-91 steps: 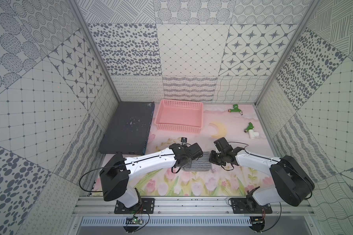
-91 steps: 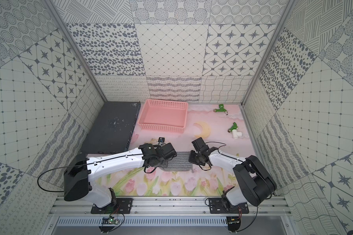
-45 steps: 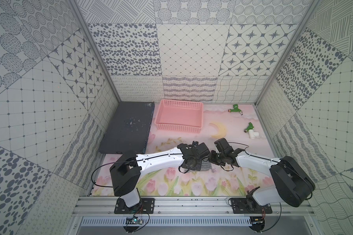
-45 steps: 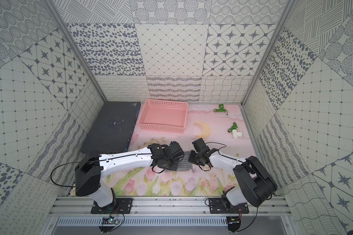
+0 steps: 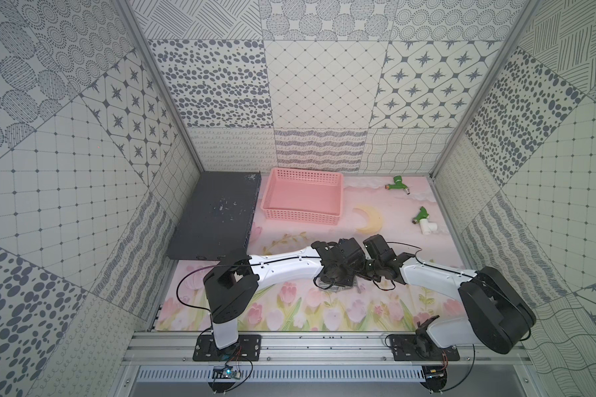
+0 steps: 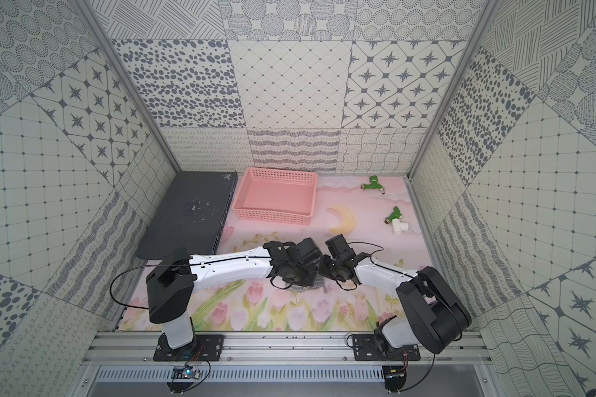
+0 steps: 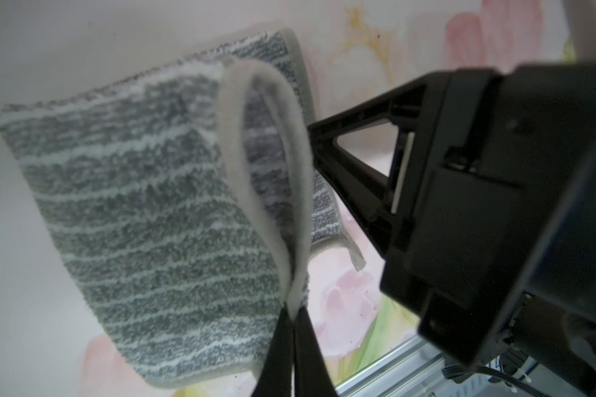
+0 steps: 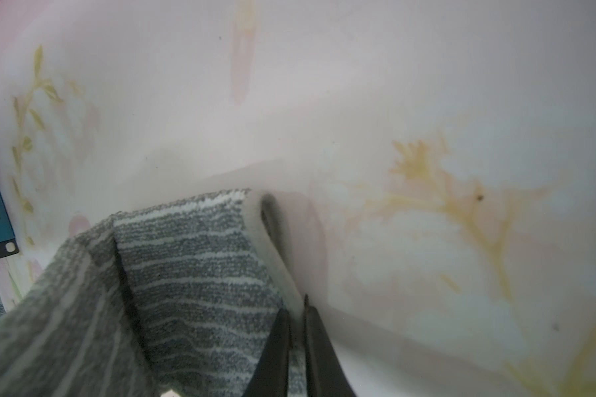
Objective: Fold the square dishcloth
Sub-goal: Fold the cleaning item at the center of the board.
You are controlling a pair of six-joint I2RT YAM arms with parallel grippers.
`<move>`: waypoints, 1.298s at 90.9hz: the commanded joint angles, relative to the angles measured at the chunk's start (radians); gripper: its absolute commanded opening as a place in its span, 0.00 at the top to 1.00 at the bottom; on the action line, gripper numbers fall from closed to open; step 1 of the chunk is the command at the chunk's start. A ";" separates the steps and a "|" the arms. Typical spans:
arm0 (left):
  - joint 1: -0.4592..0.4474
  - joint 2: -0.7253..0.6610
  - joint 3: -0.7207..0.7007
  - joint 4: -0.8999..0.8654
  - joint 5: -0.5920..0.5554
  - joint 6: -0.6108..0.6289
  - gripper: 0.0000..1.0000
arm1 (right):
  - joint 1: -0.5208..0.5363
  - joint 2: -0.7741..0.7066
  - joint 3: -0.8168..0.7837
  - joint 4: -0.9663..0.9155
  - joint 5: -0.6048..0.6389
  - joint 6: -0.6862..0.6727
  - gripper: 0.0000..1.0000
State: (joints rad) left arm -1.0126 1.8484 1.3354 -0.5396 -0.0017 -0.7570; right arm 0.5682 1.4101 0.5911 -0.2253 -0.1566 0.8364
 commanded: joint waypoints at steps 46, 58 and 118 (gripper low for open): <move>0.067 0.067 -0.022 0.210 0.150 -0.136 1.00 | 0.005 -0.002 -0.011 0.045 -0.006 0.019 0.86; 0.073 0.077 -0.026 0.234 0.160 -0.150 1.00 | 0.005 0.006 -0.011 0.052 -0.013 0.021 0.86; 0.101 0.119 -0.082 0.364 0.206 -0.213 0.91 | 0.005 0.018 -0.017 0.060 -0.007 0.020 0.85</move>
State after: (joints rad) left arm -0.9218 1.9518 1.2770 -0.2569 0.1658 -0.9318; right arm 0.5682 1.4200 0.5884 -0.1970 -0.1680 0.8543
